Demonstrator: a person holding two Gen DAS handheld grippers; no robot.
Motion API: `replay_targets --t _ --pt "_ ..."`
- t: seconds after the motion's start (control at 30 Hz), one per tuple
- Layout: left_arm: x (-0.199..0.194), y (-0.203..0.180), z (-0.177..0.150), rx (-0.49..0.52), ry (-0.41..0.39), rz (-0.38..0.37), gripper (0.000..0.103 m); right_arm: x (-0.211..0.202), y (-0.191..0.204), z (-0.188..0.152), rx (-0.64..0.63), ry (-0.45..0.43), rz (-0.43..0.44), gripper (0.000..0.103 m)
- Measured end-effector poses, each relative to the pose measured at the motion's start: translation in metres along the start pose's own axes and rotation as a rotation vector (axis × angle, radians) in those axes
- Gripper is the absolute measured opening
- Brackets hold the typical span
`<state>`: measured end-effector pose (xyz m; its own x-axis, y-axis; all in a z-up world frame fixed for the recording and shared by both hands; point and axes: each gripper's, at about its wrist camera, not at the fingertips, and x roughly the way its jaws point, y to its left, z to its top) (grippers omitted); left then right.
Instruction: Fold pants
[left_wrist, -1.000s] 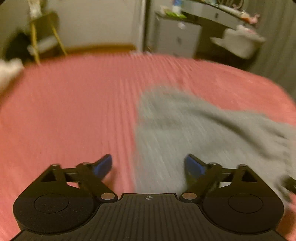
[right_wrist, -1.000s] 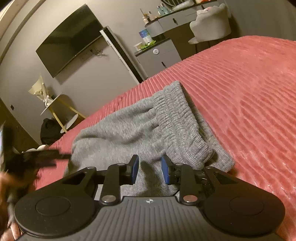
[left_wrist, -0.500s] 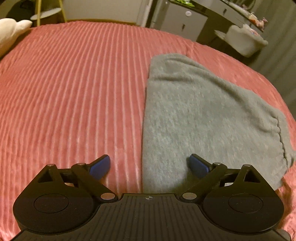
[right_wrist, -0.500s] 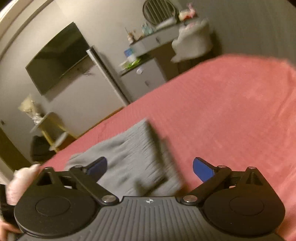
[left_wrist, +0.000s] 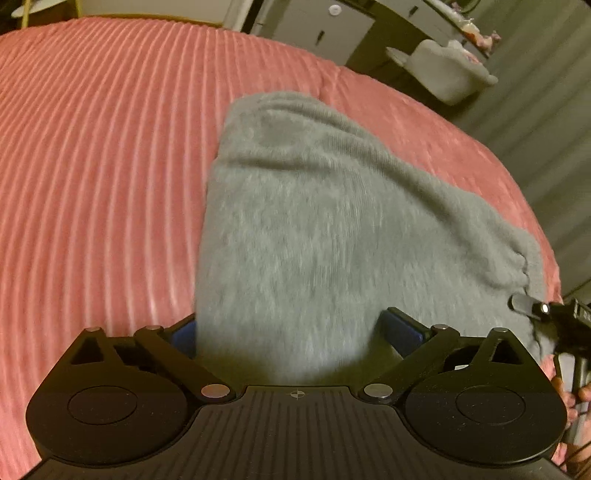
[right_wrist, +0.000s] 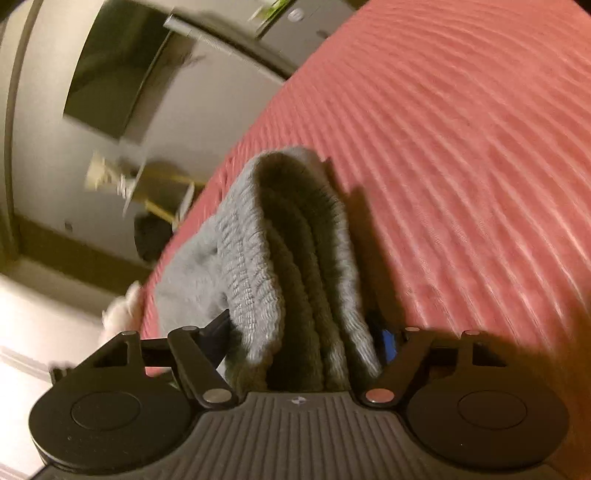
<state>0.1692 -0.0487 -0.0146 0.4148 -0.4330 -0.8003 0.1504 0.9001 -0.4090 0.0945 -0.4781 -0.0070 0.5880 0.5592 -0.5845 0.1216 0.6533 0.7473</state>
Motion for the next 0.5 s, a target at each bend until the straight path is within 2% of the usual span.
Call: replay_targets --t 0.13,0.2,0.23,0.3,0.33,0.37,0.47,0.5 --pt "0.017 -0.010 0.009 0.021 -0.017 0.026 0.102 0.019 0.006 0.012 -0.027 0.052 0.041 0.096" --pt "0.020 -0.017 0.009 0.057 -0.027 0.057 0.102 0.025 0.009 0.016 -0.034 0.044 0.037 0.096" --pt "0.020 -0.020 0.008 0.075 -0.035 0.071 0.100 0.025 0.011 0.016 -0.033 0.034 0.031 0.093" --pt "0.016 -0.026 0.003 0.113 -0.058 0.065 0.085 0.025 0.018 0.014 -0.052 0.001 -0.017 0.070" --pt "0.013 -0.028 0.002 0.127 -0.066 0.060 0.076 0.024 0.022 0.011 -0.075 -0.011 -0.048 0.064" --pt "0.011 -0.030 0.003 0.129 -0.070 0.054 0.067 0.022 0.027 0.005 -0.096 -0.023 -0.054 0.061" --pt "0.003 -0.030 0.001 0.106 -0.089 0.048 0.049 0.016 0.049 -0.002 -0.146 -0.053 -0.083 0.058" --pt "0.000 -0.030 0.001 0.101 -0.095 0.046 0.046 0.014 0.054 -0.002 -0.154 -0.061 -0.082 0.058"
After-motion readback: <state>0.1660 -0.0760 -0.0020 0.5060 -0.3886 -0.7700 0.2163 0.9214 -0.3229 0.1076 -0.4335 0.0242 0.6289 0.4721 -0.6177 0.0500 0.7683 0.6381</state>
